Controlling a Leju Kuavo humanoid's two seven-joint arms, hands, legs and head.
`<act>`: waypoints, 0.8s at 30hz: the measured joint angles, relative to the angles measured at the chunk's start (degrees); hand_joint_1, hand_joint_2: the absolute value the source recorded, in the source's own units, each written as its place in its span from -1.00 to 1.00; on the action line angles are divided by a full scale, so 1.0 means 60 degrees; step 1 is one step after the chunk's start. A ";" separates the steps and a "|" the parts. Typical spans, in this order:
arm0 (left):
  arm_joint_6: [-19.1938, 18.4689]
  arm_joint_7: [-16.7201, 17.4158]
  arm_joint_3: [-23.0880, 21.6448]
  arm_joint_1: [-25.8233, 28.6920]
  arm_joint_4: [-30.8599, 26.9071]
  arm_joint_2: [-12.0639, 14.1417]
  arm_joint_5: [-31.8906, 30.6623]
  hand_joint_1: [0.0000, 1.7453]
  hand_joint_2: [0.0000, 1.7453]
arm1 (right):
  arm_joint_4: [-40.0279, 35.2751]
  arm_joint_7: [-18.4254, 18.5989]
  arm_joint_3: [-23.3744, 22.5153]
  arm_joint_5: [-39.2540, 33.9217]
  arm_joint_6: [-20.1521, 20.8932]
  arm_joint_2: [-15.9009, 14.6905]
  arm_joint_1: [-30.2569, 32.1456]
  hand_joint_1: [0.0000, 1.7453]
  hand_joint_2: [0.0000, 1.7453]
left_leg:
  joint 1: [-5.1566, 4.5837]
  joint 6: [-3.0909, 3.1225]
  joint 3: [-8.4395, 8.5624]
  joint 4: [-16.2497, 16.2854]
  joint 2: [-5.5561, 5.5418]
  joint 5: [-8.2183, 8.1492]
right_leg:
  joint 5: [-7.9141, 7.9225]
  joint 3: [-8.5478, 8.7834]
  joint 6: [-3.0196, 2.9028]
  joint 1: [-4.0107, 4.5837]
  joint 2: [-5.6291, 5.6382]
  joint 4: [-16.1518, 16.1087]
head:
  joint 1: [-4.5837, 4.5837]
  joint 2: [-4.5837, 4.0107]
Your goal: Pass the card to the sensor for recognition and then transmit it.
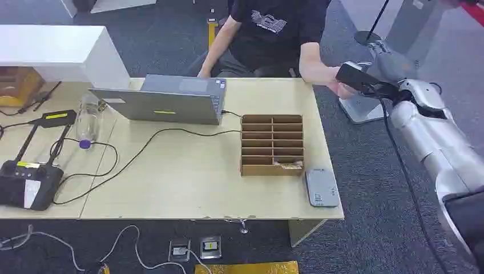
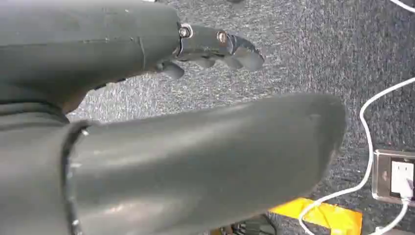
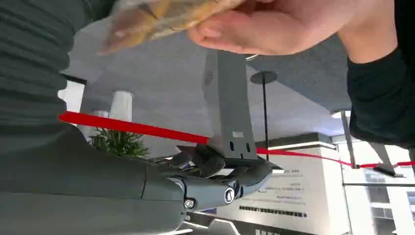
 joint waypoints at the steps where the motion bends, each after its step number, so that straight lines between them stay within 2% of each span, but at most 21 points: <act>1: 0.0000 0.0004 -0.0004 -0.0003 0.0000 0.0000 -0.0004 -1.00 -1.00 | 0.0000 0.0000 0.0015 0.0004 0.0011 0.0011 0.0007 -1.00 1.00 | 0.0000 0.0000 0.0000 0.0000 0.0001 0.0000 | 0.0000 0.0000 0.0000 0.0000 0.0002 0.0000 | 0.0000 0.0000; 2: 0.0000 0.0004 -0.0004 -0.0004 0.0000 0.0004 -0.0007 -1.00 -1.00 | 0.0000 0.0000 0.0022 0.0007 0.0029 0.0022 0.0018 -1.00 1.00 | 0.0000 0.0000 0.0001 0.0000 0.0002 0.0000 | 0.0000 0.0000 0.0000 0.0000 0.0003 0.0000 | 0.0000 0.0000; 3: 0.0000 0.0004 -0.0004 -0.0005 0.0000 0.0004 -0.0018 -1.00 -1.00 | 0.0000 0.0000 0.0022 0.0022 0.0051 0.0033 0.0034 1.00 1.00 | 0.0000 0.0000 0.0001 0.0000 0.0002 0.0000 | 0.0000 0.0000 0.0000 0.0000 0.0003 0.0000 | 0.0000 0.0000; 24: -0.0153 0.0058 -0.0007 -0.0070 0.0000 0.0116 -0.0207 -1.00 -1.00 | 0.0000 -0.0055 -0.0135 0.1095 -0.0327 0.0081 0.0232 1.00 1.00 | 0.0000 -0.0003 0.0003 0.0001 0.0016 -0.0002 | 0.0001 -0.0008 0.0000 0.0000 0.0021 -0.0001 | 0.0000 0.0000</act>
